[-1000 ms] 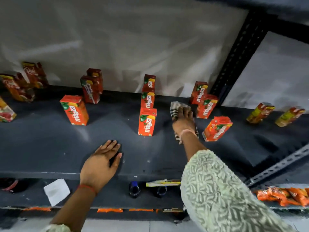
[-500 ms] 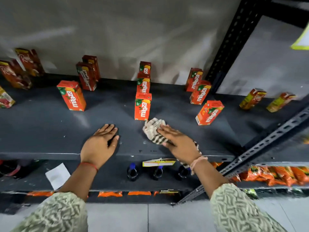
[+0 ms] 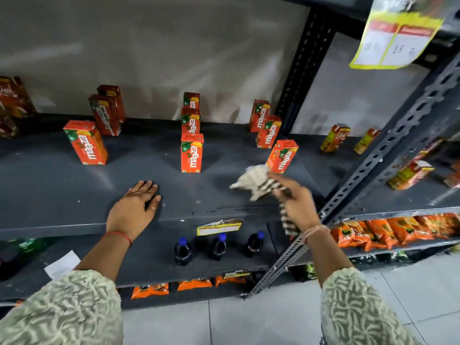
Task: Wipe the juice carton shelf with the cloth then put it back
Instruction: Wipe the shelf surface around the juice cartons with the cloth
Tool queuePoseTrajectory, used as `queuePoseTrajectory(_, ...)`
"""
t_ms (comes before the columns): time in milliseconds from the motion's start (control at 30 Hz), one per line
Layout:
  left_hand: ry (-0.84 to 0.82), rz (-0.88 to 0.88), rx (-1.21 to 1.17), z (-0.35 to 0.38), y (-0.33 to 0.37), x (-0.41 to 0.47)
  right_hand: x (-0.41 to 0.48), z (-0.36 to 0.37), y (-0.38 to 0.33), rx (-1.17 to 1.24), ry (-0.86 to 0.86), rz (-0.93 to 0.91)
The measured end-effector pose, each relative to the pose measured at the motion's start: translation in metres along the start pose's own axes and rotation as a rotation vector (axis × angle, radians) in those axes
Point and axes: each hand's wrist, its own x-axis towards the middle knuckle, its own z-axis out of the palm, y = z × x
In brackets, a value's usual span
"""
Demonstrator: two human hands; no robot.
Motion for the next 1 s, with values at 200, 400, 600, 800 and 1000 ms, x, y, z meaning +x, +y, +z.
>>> queuePoseTrajectory(200,-0.017,0.012,-0.031,-0.003,0.002,-0.001,0.006,0.02,0.023,-0.471,-0.06,0.142)
queuePoseTrajectory(400,-0.012,0.038,-0.066,-0.006,-0.005,-0.005,-0.026,0.104,-0.031,-0.336,-0.283,-0.154)
queuePoseTrajectory(600,-0.029,0.077,-0.054,-0.009,-0.015,-0.01,-0.021,0.096,-0.054,-0.054,-0.397,-0.072)
queuePoseTrajectory(800,0.096,0.029,-0.041,-0.028,-0.042,-0.024,-0.018,0.146,-0.059,-0.347,-0.367,-0.129)
queuePoseTrajectory(1000,0.239,-0.24,0.021,-0.082,-0.127,-0.05,-0.003,0.23,-0.119,-0.029,-0.351,-0.112)
